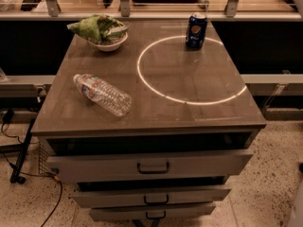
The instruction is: Place green jalapeno chip bag into paper bowl
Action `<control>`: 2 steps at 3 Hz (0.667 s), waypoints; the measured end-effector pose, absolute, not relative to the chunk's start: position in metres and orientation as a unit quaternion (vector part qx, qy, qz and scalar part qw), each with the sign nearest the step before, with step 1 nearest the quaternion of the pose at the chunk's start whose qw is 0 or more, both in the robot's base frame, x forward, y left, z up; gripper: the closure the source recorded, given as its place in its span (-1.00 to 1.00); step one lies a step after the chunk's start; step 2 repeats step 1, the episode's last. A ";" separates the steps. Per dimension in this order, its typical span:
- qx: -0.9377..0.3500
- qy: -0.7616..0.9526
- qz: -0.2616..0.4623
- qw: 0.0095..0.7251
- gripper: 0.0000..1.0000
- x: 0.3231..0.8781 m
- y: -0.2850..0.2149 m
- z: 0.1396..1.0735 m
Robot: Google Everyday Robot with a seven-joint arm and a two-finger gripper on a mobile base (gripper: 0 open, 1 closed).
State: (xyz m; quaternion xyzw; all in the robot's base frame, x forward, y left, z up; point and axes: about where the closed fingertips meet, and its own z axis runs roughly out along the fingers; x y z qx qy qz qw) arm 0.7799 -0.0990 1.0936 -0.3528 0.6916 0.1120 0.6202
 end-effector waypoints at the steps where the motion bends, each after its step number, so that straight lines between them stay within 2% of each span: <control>1: -0.360 0.695 0.111 0.612 -1.00 0.782 -0.094 1.086; 2: -0.360 0.695 0.111 0.612 -1.00 0.782 -0.094 1.086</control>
Offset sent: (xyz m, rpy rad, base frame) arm 0.0000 0.0000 0.0000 0.0000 0.0000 0.0000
